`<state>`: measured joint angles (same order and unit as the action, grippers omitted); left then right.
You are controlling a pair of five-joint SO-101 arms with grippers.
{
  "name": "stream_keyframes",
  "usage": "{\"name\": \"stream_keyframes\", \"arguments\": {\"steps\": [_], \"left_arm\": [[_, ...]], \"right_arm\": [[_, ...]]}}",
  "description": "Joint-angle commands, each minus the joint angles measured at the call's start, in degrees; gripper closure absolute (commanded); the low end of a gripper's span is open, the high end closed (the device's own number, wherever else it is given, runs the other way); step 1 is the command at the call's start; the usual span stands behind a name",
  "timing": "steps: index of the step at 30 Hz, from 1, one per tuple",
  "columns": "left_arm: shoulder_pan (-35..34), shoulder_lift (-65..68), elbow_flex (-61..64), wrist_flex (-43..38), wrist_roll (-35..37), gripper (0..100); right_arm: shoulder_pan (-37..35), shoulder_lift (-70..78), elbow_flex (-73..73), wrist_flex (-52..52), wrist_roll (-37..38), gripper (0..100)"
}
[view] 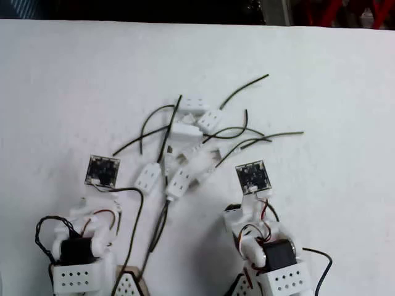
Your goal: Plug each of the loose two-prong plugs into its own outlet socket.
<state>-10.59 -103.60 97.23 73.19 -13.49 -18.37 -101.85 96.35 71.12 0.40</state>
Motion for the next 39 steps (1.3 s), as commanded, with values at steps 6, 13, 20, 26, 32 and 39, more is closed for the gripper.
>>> {"name": "stream_keyframes", "arguments": {"steps": [6, 13, 20, 26, 32, 39], "left_arm": [[-0.48, -0.57, -0.26, 0.18, -0.26, 98], [-0.48, -0.57, -0.26, 0.18, -0.26, 98], [-0.22, -0.57, -0.26, 0.18, -0.18, 98], [-0.22, -0.57, -0.26, 0.18, -0.35, 98], [-0.4, -0.57, -0.62, -1.76, -0.44, 98], [-0.31, -0.57, -1.23, -10.73, -0.18, 98]], "right_arm": [[0.13, 0.22, 0.62, 0.57, -0.44, 98.1], [0.13, 0.22, 0.62, 0.57, -0.44, 98.1], [0.13, 0.22, 0.62, 0.57, -0.44, 98.1], [0.13, 0.22, 0.62, 0.57, -0.44, 98.1], [0.13, 0.22, 0.62, 0.57, -0.35, 98.1], [0.13, 0.22, 0.62, 0.57, -0.09, 98.1]]}}
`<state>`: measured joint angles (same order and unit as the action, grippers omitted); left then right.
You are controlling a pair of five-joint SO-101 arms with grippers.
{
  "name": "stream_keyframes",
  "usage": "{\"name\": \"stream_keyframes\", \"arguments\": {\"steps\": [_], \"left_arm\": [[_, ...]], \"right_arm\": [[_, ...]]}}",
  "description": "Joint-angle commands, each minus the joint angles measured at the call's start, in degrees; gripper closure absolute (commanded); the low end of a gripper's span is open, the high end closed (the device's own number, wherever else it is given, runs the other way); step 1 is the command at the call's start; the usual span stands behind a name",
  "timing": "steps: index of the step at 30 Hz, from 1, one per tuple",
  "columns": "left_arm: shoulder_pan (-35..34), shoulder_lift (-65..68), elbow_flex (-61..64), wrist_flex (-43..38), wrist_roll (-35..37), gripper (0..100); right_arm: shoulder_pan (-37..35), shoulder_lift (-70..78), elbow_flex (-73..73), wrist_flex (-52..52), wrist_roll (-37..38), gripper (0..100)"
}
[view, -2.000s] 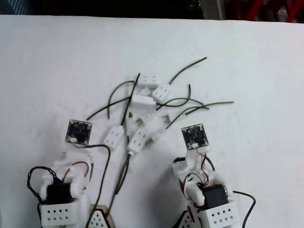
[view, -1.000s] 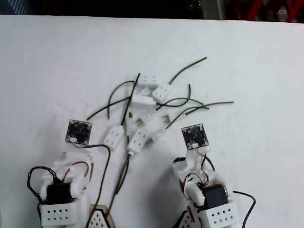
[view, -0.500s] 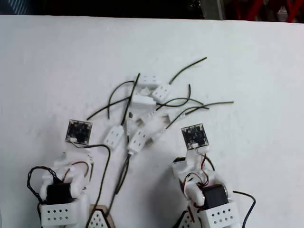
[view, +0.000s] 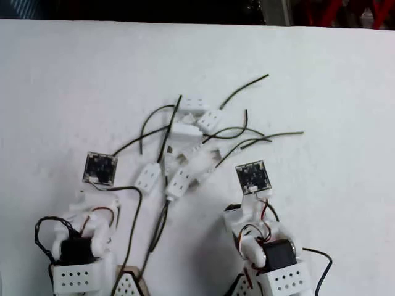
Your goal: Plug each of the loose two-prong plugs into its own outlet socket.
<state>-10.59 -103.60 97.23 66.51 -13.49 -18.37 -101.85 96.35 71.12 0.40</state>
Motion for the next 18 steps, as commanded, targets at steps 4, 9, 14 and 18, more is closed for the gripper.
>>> {"name": "stream_keyframes", "arguments": {"steps": [4, 9, 14, 18], "left_arm": [[-0.4, -0.57, -0.88, -3.52, -0.09, 98], [-0.48, -0.57, -0.88, -3.52, -0.09, 98], [-0.48, -0.57, -0.88, -3.69, -0.09, 98], [-0.48, -0.57, -0.79, -3.6, -0.09, 98]], "right_arm": [[0.57, 0.22, -0.26, 0.31, -0.09, 98.1], [0.57, 0.22, -4.75, 0.13, 0.0, 98.1], [1.27, 0.75, -10.46, -3.74, -0.53, 98.2], [1.1, 1.1, -17.14, -3.38, -0.53, 98.2]]}}
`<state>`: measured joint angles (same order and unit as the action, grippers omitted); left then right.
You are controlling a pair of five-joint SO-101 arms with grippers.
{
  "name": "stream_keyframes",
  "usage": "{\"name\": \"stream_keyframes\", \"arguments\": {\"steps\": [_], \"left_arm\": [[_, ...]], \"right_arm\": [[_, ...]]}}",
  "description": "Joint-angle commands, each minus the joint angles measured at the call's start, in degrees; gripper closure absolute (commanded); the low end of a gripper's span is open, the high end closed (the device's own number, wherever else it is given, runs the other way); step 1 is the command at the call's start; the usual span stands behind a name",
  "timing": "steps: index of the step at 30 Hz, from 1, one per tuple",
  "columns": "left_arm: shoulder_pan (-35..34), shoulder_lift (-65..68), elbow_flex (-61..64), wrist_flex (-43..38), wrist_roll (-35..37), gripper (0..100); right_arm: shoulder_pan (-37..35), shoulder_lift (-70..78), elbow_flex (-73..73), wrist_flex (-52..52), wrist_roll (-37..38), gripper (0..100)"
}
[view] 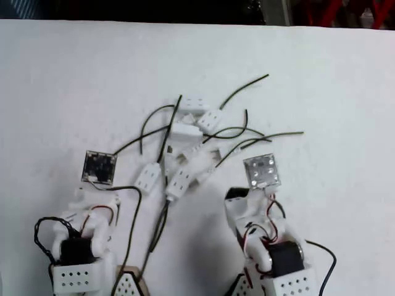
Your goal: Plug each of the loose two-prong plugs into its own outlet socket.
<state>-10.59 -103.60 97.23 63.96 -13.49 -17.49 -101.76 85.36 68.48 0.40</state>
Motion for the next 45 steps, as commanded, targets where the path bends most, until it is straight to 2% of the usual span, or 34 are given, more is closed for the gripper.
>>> {"name": "stream_keyframes", "arguments": {"steps": [1, 5, 12, 18, 20, 34, 45], "left_arm": [[-0.48, -0.57, -0.79, -1.05, -0.09, 98], [-0.48, -0.57, -0.26, -1.32, -0.09, 98], [-0.48, -0.57, -0.26, -1.32, -0.26, 98], [-0.57, -0.57, -0.26, -1.14, -0.35, 98], [-0.57, -0.57, -0.26, -1.14, -0.35, 98], [-0.57, -0.57, -0.26, -1.05, -0.35, 98], [-0.57, -0.57, -0.26, -1.05, -0.35, 98]], "right_arm": [[0.13, 1.71, -7.65, -1.01, -0.53, 98.2], [-2.33, 11.65, -15.47, -1.01, -2.9, 98.2], [-10.68, 44.0, -33.76, -1.01, -13.19, 96.4], [-11.82, 65.98, -44.22, -1.01, -24.0, 75.6], [-12.09, 71.6, -46.24, -1.01, -26.11, 71.8], [-13.93, 97.45, -60.57, -1.01, -35.87, 73.4], [-13.85, 112.31, -69.19, -1.01, -37.1, 74.0]]}}
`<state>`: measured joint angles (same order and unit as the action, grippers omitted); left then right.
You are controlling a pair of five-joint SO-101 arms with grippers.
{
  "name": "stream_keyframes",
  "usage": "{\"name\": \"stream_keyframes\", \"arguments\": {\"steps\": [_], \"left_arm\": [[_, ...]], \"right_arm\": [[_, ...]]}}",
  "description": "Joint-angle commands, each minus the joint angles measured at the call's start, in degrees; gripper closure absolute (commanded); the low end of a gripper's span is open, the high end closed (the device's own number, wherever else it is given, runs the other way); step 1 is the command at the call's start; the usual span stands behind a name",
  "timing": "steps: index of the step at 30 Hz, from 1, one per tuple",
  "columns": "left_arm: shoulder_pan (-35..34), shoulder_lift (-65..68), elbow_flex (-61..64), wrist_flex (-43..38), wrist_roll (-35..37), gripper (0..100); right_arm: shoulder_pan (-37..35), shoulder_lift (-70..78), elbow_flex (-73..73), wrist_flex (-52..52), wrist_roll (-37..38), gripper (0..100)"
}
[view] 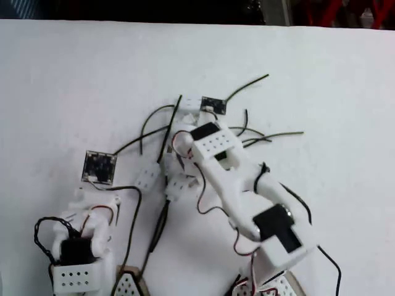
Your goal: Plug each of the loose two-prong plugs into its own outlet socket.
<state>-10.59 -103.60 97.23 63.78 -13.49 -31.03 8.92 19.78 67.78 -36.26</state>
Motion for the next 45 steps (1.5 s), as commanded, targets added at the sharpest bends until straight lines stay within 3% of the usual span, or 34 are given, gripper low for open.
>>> {"name": "stream_keyframes", "arguments": {"steps": [1, 8, 11, 15, 22, 31, 38, 45], "left_arm": [[-0.57, -0.57, -0.26, -0.88, -0.35, 98], [-0.57, -0.57, -0.26, -0.88, -0.35, 98], [-0.57, -0.57, -0.26, -0.88, -0.35, 98], [-0.57, -0.57, -0.26, -0.88, -0.35, 98], [-0.57, -0.57, -0.26, -0.79, -0.35, 98], [-0.57, -0.57, -0.26, -0.79, -0.35, 98], [-0.57, -0.57, -0.26, -0.79, -0.35, 98], [-0.57, -0.57, -0.26, -0.79, -0.35, 98]], "right_arm": [[-0.31, 2.77, -4.13, -0.22, -0.44, 74.0], [-0.04, 6.29, -5.1, -0.04, -0.26, 76.3], [0.66, 6.2, -5.8, -0.04, 0.26, 85.8], [1.1, 6.2, -6.24, -0.04, 6.68, 98.8], [2.59, 6.2, -6.59, 3.38, 14.51, 98.1], [3.47, 6.2, -6.59, 3.74, 34.46, 98.1], [3.12, 6.2, -6.68, 7.08, 34.55, 86.3], [2.95, 5.76, -6.95, 9.27, 34.55, 85.4]]}}
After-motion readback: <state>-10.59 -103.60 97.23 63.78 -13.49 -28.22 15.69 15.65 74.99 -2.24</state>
